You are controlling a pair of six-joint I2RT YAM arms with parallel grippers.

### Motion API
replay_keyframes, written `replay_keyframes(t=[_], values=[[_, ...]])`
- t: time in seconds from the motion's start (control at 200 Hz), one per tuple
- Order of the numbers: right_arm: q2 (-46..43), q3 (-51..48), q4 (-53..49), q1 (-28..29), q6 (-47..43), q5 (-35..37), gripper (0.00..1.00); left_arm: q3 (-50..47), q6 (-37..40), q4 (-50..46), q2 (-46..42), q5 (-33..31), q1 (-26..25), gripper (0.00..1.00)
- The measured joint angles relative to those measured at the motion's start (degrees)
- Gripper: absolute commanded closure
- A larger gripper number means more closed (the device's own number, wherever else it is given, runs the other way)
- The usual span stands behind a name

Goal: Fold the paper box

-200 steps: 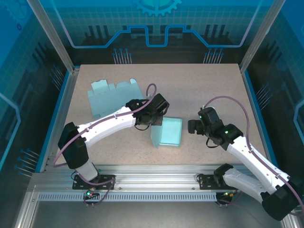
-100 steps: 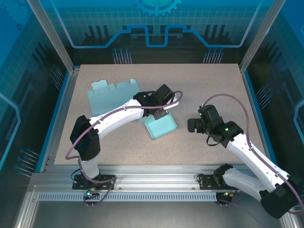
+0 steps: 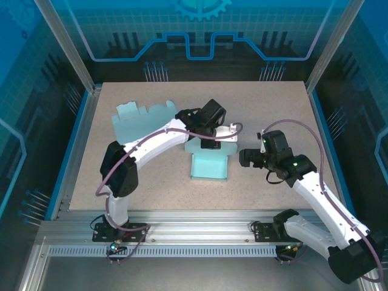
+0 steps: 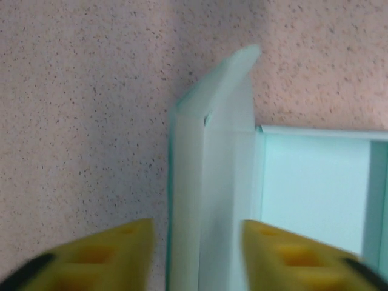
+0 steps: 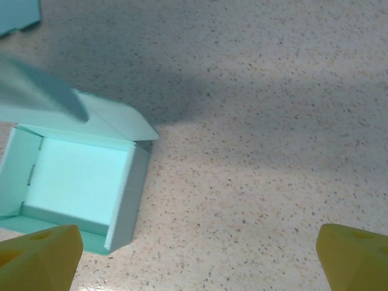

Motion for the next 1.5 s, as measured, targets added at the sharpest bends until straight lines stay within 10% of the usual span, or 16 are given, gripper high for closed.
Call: replay_keyframes(t=[0.18,0.75,1.086,1.501], values=[[-0.74,-1.79,2.64,0.00,-1.73,-2.05,0.00,0.87,-1.05,-0.24,0.22,-0.11,0.15,0.01],[-2.64,-7.50,12.02,0.00,-4.46,-2.58,0.00,-54.84,-31.10,44.28,-52.13,-12.07,2.23,0.01],[-6.47,-15.06,21.57,0.00,-8.13,-4.52,0.00,-72.81,-45.24,63.52,-53.59,-21.49,5.57,0.01],[-6.08,-21.77,35.45,0.02,-9.84,-7.54,0.00,-81.85,-56.78,81.96,-46.42,-6.08,15.21,0.01]])
